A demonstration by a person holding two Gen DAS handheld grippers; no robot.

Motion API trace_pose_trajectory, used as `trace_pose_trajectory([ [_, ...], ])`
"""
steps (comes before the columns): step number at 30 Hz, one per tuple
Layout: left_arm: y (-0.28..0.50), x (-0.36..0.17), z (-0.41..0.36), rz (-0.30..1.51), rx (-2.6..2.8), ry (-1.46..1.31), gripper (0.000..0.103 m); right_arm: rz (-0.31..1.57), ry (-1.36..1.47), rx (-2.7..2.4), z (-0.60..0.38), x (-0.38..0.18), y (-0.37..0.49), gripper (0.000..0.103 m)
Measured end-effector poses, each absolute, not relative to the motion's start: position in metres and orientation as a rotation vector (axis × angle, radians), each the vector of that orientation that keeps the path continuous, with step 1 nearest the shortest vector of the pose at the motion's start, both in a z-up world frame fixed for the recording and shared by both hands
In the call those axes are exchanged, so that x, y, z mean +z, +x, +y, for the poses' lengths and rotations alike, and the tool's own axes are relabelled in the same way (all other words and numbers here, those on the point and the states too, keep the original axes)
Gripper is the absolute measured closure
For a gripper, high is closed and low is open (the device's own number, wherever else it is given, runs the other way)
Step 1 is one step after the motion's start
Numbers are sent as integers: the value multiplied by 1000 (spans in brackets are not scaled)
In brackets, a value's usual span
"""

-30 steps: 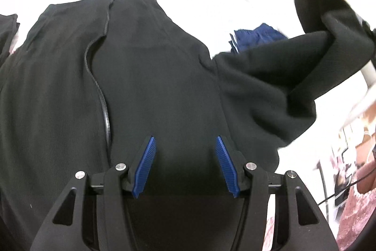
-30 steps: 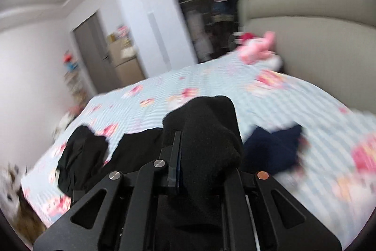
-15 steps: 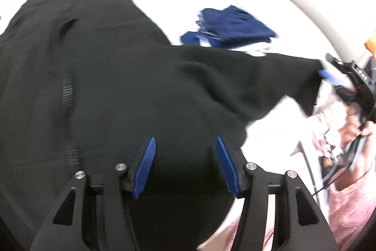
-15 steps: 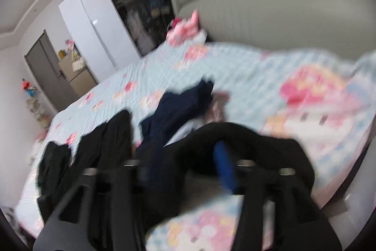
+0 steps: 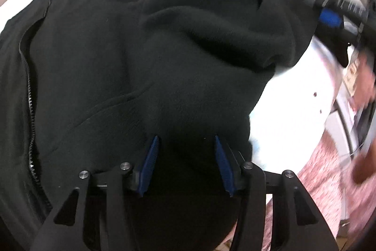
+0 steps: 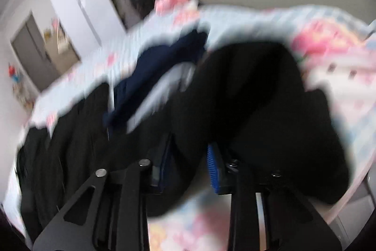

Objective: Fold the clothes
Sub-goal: 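Fold the held sleeve across the jacket front with the right gripper toward the left gripper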

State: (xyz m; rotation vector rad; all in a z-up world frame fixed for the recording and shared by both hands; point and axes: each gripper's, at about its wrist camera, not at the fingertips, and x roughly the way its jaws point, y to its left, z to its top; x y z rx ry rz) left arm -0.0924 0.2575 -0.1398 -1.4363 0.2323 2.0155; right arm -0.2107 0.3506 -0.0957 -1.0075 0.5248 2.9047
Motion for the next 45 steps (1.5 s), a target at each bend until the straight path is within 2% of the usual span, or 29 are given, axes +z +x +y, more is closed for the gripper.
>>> trace_pose_trajectory([
  [3, -100, -138, 258, 192, 1990, -1450, 52, 483, -816, 2940, 387, -57, -215, 79],
  [5, -104, -124, 261, 156, 1991, -1402, 52, 490, -783, 2935, 411, -37, -216, 79],
  [7, -108, -102, 262, 74, 2007, -1304, 52, 622, -808, 2993, 428, -28, -208, 78],
  [9, -113, -83, 263, 0, 2027, -1223, 52, 746, -896, 3025, 430, -35, -198, 67],
  [11, -118, -66, 271, -51, 2048, -1136, 52, 843, -1022, 3022, 423, -48, -190, 28],
  [14, -131, -59, 299, -37, 2111, -1091, 51, 873, -1193, 2995, 399, -73, -194, 25],
  [17, -142, -83, 333, 40, 2049, -1216, 51, 780, -1266, 2907, 378, -102, -212, 14],
  [19, -138, -108, 351, 137, 1973, -1347, 51, 765, -1312, 2808, 373, -128, -228, 12],
  [21, -132, -121, 358, 205, 1931, -1398, 51, 779, -1303, 2806, 370, -139, -233, 12],
  [22, -128, -122, 357, 226, 1928, -1390, 51, 753, -1279, 2840, 369, -136, -235, 18],
  [23, -124, -124, 356, 247, 1924, -1381, 51, 725, -1253, 2874, 369, -132, -237, 45],
  [25, -115, -127, 354, 287, 1915, -1365, 51, 668, -1194, 2926, 373, -116, -240, 74],
  [26, -118, -125, 350, 264, 1890, -1381, 51, 672, -1142, 2957, 378, -105, -239, 82],
  [28, -124, -119, 341, 220, 1832, -1403, 51, 671, -971, 3057, 388, -75, -227, 90],
  [33, -127, -113, 330, 218, 1773, -1391, 50, 558, -636, 3223, 403, -35, -179, 91],
  [35, -128, -109, 329, 196, 1766, -1377, 50, 518, -759, 3142, 418, -53, -182, 82],
  [37, -130, -99, 327, 132, 1732, -1348, 50, 517, -1006, 2972, 435, -86, -194, 76],
  [39, -131, -87, 324, 68, 1688, -1295, 49, 590, -1167, 2820, 461, -111, -193, 74],
  [40, -130, -80, 322, 47, 1676, -1264, 47, 655, -1150, 2816, 470, -112, -186, 70],
  [41, -131, -75, 321, 37, 1686, -1244, 46, 720, -1131, 2813, 479, -112, -179, 59],
  [43, -137, -71, 321, 6, 1724, -1229, 46, 721, -1054, 2802, 487, -102, -165, 47],
  [45, -146, -70, 323, -37, 1760, -1224, 48, 674, -972, 2810, 488, -89, -158, 44],
])
